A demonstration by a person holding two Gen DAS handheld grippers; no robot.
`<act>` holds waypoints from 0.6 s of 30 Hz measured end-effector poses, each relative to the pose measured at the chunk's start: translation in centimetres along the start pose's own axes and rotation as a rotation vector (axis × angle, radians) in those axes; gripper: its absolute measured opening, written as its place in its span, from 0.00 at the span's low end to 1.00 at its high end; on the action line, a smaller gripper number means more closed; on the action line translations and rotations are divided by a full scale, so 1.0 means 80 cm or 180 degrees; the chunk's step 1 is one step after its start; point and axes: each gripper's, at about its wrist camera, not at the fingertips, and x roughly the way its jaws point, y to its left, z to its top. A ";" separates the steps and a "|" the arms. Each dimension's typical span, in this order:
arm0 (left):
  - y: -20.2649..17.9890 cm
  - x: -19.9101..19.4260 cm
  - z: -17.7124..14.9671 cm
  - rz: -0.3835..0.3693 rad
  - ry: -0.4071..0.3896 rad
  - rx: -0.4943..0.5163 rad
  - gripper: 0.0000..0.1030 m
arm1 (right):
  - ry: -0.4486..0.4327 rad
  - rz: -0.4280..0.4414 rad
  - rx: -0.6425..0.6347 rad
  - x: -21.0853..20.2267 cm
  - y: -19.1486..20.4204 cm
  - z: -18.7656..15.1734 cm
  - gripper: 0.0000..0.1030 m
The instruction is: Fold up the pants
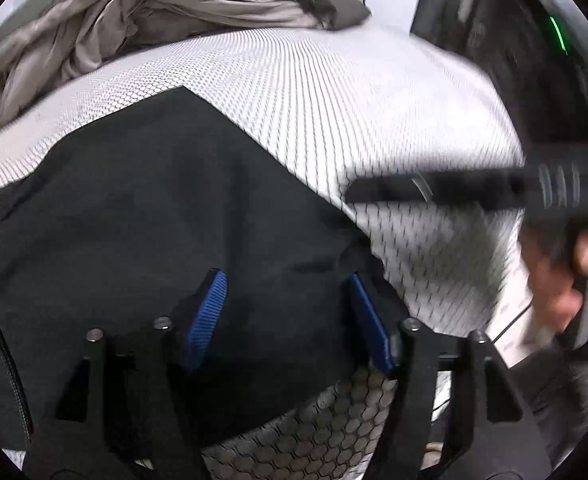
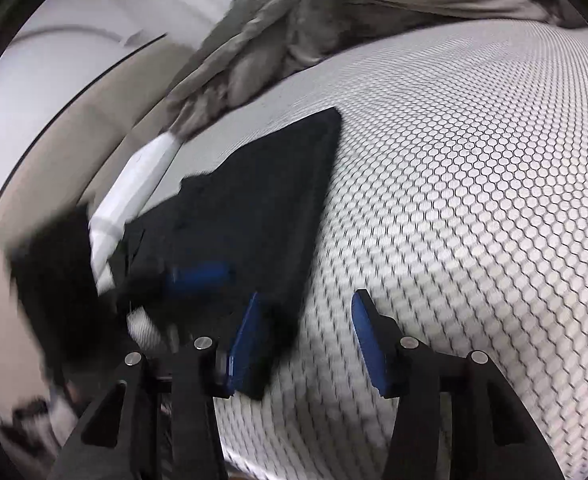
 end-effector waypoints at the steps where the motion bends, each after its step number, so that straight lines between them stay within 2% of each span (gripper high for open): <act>1: -0.007 -0.002 -0.005 0.0054 -0.0010 0.0115 0.64 | -0.0027 -0.0021 0.0012 0.006 0.002 0.002 0.48; 3: -0.005 -0.015 -0.012 -0.0064 0.0011 0.0169 0.64 | 0.0039 -0.0029 0.0067 0.024 0.005 0.005 0.50; 5: 0.018 -0.035 -0.019 -0.0252 -0.0032 0.0037 0.64 | 0.0121 0.0049 0.0194 0.046 0.003 0.013 0.53; 6: 0.032 -0.045 -0.022 -0.0254 -0.0066 -0.0060 0.64 | 0.0125 0.0091 0.0252 0.054 0.003 0.015 0.53; 7: 0.053 -0.059 -0.026 -0.0189 -0.0133 -0.0198 0.64 | 0.0088 0.0129 0.0292 0.062 0.001 0.031 0.47; 8: 0.071 -0.070 -0.030 -0.0113 -0.0198 -0.0317 0.64 | 0.0081 0.0174 0.0319 0.070 0.002 0.036 0.23; 10: 0.114 -0.096 -0.041 0.0011 -0.0362 -0.0607 0.64 | 0.0212 0.0202 0.0427 0.087 0.005 0.053 0.11; 12: 0.157 -0.121 -0.054 0.0208 -0.0508 -0.0939 0.64 | 0.0068 0.0143 0.0285 0.083 0.020 0.064 0.08; 14: 0.208 -0.152 -0.076 0.0468 -0.0659 -0.1351 0.64 | -0.0104 0.0124 0.0158 0.068 0.034 0.075 0.08; 15: 0.229 -0.163 -0.087 0.0571 -0.0712 -0.1522 0.65 | -0.0113 0.0012 0.0094 0.066 0.041 0.080 0.11; 16: 0.256 -0.177 -0.103 0.0722 -0.0752 -0.1761 0.65 | -0.0106 -0.0228 -0.0020 0.068 0.045 0.080 0.23; 17: 0.278 -0.189 -0.117 0.0846 -0.0768 -0.1951 0.65 | -0.0055 -0.0485 -0.0132 0.079 0.049 0.081 0.44; 18: 0.301 -0.196 -0.126 0.0947 -0.0789 -0.2098 0.65 | 0.0130 -0.0827 -0.0268 0.092 0.047 0.074 0.46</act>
